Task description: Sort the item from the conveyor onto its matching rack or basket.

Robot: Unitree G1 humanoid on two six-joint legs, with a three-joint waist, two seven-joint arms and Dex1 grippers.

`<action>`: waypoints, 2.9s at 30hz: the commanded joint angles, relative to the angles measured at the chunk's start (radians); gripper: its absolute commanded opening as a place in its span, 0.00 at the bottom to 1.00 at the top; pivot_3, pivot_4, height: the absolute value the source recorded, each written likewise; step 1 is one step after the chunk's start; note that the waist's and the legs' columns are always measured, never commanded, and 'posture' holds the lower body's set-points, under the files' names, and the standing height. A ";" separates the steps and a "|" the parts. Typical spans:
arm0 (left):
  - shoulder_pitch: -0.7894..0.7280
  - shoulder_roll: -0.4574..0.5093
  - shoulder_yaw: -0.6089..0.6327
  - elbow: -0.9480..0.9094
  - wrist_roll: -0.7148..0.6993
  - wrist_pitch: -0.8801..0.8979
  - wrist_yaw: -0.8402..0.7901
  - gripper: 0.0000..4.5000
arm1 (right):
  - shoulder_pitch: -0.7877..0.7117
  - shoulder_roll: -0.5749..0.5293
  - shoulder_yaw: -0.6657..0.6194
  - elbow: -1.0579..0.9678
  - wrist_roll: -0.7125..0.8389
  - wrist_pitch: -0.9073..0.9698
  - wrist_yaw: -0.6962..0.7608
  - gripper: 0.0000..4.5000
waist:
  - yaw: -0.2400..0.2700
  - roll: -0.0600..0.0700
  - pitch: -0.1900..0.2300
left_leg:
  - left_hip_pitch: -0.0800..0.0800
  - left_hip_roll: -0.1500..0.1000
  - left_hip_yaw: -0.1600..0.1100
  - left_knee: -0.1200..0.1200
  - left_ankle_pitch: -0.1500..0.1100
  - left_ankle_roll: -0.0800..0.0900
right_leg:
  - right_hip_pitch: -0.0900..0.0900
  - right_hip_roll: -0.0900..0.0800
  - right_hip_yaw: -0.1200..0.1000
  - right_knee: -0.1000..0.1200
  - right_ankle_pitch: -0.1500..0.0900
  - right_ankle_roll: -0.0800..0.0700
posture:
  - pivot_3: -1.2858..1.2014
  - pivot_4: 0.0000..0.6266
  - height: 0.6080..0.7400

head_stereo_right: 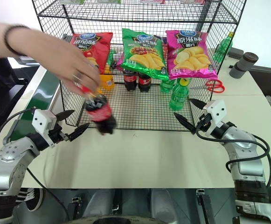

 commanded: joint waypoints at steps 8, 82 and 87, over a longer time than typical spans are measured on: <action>-0.021 0.003 0.013 -0.013 0.001 -0.019 0.001 1.00 | -0.031 0.001 -0.009 -0.002 0.000 -0.025 0.001 0.98 | 0.000 0.000 0.000 | 0.000 0.000 0.000 0.000 0.000 0.000 | 0.000 0.000 0.000 0.000 0.000 0.000 | 0.52 0.24 1.00; -0.116 -0.124 0.327 0.282 0.052 -0.186 0.448 1.00 | -0.118 0.169 0.244 -0.201 0.006 0.053 0.002 0.98 | 0.000 -0.002 -0.001 | 0.000 0.000 0.000 0.000 0.000 0.000 | 0.000 -0.002 -0.001 0.001 0.000 0.000 | 0.52 0.24 1.00; -0.126 -0.132 0.330 0.296 0.055 -0.194 0.456 1.00 | -0.121 0.173 0.245 -0.200 0.005 0.051 -0.004 0.98 | -0.001 -0.002 -0.001 | 0.000 0.000 -0.001 0.000 0.000 0.000 | -0.001 -0.002 -0.001 0.001 0.000 0.000 | 0.52 0.24 1.00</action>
